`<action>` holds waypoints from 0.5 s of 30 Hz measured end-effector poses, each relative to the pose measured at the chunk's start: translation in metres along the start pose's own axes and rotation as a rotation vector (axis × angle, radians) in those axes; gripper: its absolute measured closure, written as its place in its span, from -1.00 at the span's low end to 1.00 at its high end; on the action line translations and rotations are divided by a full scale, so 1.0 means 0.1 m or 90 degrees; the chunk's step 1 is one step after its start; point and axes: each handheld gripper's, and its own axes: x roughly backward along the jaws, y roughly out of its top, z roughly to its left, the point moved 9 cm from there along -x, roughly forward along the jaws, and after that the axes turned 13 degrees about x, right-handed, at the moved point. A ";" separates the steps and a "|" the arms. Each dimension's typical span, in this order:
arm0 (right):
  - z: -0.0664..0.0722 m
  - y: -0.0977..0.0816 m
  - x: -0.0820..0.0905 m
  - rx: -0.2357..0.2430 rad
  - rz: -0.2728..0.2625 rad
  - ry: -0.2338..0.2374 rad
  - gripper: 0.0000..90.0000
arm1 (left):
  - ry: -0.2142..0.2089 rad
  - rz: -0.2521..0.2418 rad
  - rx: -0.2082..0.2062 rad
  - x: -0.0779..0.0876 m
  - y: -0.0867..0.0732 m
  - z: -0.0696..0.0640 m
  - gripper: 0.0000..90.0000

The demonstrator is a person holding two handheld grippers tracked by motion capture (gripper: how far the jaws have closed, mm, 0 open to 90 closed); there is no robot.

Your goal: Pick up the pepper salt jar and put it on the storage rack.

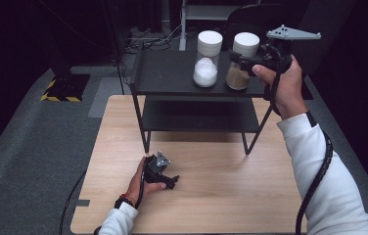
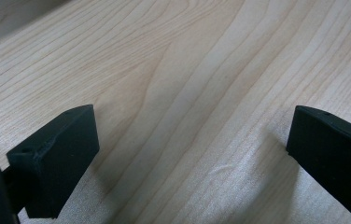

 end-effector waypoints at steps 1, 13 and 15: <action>-0.01 0.00 -0.01 0.000 -0.001 -0.001 -0.25 | 0.000 0.000 0.000 0.00 0.00 0.00 -0.95; -0.05 -0.06 -0.08 -0.021 -0.004 -0.009 -0.25 | 0.000 0.000 0.000 0.00 0.00 0.00 -0.95; -0.06 -0.06 -0.09 -0.024 -0.003 -0.008 -0.25 | 0.000 0.000 0.000 0.00 0.00 0.00 -0.95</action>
